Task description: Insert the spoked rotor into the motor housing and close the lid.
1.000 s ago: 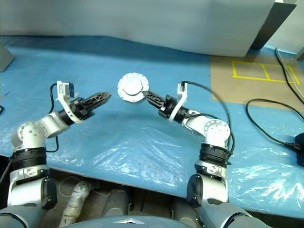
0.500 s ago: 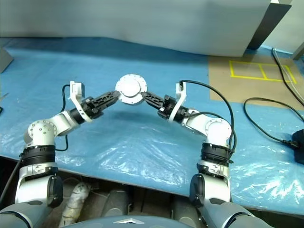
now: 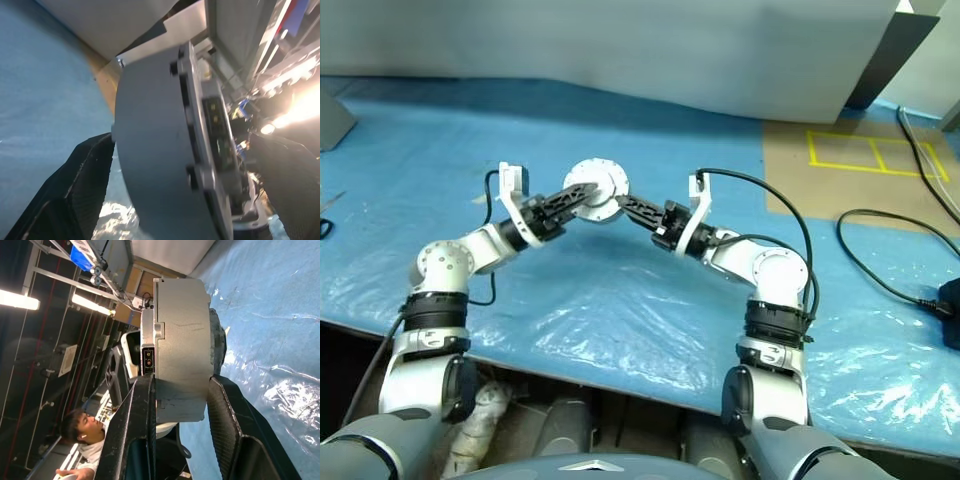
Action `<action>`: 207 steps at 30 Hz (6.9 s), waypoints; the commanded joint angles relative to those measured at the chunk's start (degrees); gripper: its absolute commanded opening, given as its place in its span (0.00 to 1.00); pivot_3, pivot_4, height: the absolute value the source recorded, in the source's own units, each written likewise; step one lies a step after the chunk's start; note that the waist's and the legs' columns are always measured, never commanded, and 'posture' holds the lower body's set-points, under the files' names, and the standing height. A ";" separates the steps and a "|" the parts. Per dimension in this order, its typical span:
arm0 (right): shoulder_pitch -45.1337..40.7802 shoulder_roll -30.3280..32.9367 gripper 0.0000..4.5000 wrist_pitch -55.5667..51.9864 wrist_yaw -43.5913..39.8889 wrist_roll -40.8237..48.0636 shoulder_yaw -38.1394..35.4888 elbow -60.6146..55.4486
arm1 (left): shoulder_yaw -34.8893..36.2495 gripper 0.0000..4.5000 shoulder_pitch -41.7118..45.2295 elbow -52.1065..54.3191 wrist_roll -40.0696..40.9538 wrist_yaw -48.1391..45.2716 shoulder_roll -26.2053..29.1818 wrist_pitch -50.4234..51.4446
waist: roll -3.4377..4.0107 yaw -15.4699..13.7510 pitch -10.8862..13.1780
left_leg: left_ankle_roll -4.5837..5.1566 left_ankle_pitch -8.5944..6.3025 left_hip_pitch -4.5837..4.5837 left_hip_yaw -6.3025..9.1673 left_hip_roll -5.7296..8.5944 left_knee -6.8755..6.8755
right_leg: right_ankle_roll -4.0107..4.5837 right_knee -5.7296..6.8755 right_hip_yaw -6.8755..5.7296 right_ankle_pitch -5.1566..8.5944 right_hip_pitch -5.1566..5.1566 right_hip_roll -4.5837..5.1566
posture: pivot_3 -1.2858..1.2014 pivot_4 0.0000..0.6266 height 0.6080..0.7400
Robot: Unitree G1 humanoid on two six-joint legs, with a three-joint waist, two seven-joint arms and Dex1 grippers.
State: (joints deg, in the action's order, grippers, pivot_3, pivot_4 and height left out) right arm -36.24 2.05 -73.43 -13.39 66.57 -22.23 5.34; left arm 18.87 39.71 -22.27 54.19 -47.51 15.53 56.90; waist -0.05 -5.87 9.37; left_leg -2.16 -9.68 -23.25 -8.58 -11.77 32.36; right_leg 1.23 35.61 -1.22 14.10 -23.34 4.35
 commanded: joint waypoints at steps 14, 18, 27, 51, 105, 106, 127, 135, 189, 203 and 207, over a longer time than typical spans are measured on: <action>-1.15 -0.28 0.23 1.81 2.22 4.74 -0.29 -2.20 | 1.42 0.65 1.37 -2.98 0.64 3.14 -3.49 0.69 | 0.00 0.08 0.00 | 0.00 0.00 -0.01 0.04 -0.01 -0.02 | 0.00 -0.05 -0.05 0.00 0.02 0.00 | 0.52 0.24 1.00; -1.39 -0.71 0.23 1.99 2.95 5.31 -0.50 -1.21 | 2.06 0.59 1.45 -2.84 1.88 3.01 -3.65 1.89 | 0.00 0.03 0.00 | 0.00 0.00 -0.02 0.04 -0.01 -0.02 | 0.00 -0.05 -0.06 0.00 0.03 0.00 | 0.52 0.24 1.00; -1.80 -1.35 0.23 4.75 6.14 4.60 -1.08 1.10 | 2.83 0.58 -0.53 4.52 6.97 4.86 -4.17 7.89 | 0.00 0.14 0.00 | 0.00 0.00 -0.02 0.05 -0.01 -0.03 | 0.00 -0.06 -0.07 0.00 0.03 0.00 | 0.52 0.24 1.00; -1.26 1.77 0.69 6.73 2.89 2.77 2.24 0.99 | 8.00 0.53 7.83 -17.03 -9.54 6.54 11.01 -23.18 | 0.00 0.14 0.00 | -0.01 0.00 -0.03 0.09 0.01 -0.11 | -0.02 -0.21 -0.12 0.01 0.05 -0.02 | 0.52 0.24 1.00; 2.31 8.88 0.70 14.75 -7.86 -9.22 10.44 -7.98 | 6.43 0.99 8.48 -18.68 -17.74 -5.04 19.55 -26.65 | -0.01 -1.80 0.00 | -0.02 -0.01 0.12 0.10 0.01 0.04 | -0.01 -0.02 -0.29 0.02 0.31 0.28 | 0.52 0.24 1.00; 2.93 10.05 0.70 17.28 -9.12 -11.49 11.37 -9.51 | 4.58 0.99 8.32 -14.35 -17.42 -5.24 17.88 -25.39 | -0.02 -1.89 0.00 | -0.02 -0.01 0.08 0.08 0.06 0.04 | -0.01 -0.04 -0.29 0.02 0.31 0.35 | 0.52 0.24 1.00; 15.32 20.58 0.70 27.46 -11.22 -26.53 14.68 -21.36 | -24.59 0.99 -2.13 9.55 -29.49 -15.11 6.45 -31.67 | -0.01 0.31 0.01 | 0.02 0.01 0.16 0.05 -0.05 0.22 | 0.02 0.06 -0.08 0.03 0.29 0.06 | 0.52 0.24 1.00; 14.83 20.61 0.70 27.70 -11.66 -27.59 15.96 -21.46 | -23.98 0.99 -1.97 8.81 -30.59 -14.29 5.11 -33.89 | 0.00 0.34 0.01 | 0.03 0.01 0.16 0.05 -0.05 0.21 | 0.02 0.06 -0.07 0.03 0.29 0.06 | 0.52 0.24 1.00; 14.56 18.16 0.70 27.55 -12.39 -29.43 16.60 -21.11 | -21.47 0.99 1.19 4.04 -31.18 -16.50 6.33 -34.68 | 0.02 0.36 0.01 | 0.04 0.02 0.15 0.04 -0.03 0.22 | 0.03 0.07 -0.07 0.03 0.29 0.07 | 0.52 0.24 1.00; 14.18 18.63 0.70 27.70 -12.77 -30.15 17.16 -20.29 | -21.95 0.99 -0.17 4.86 -32.55 -15.79 5.71 -36.14 | 0.02 0.33 0.01 | 0.04 0.02 0.15 0.04 -0.04 0.21 | 0.03 0.07 -0.07 0.03 0.29 0.07 | 0.52 0.24 1.00; 13.65 18.28 0.70 27.75 -12.64 -30.31 17.43 -19.98 | -21.98 0.99 -0.73 5.19 -32.76 -15.44 5.72 -36.28 | 0.02 0.33 0.01 | 0.04 0.02 0.15 0.04 -0.05 0.20 | 0.03 0.07 -0.07 0.03 0.29 0.07 | 0.52 0.24 1.00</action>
State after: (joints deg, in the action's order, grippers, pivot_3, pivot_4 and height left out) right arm -21.61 20.44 -46.34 -25.85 35.92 -4.28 -12.92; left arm -3.45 39.08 -19.38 21.24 -63.18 21.22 21.41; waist -0.03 -5.54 9.39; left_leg -2.12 -9.67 -23.09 -8.54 -11.82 32.56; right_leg 1.26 35.68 -1.29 14.13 -23.05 4.42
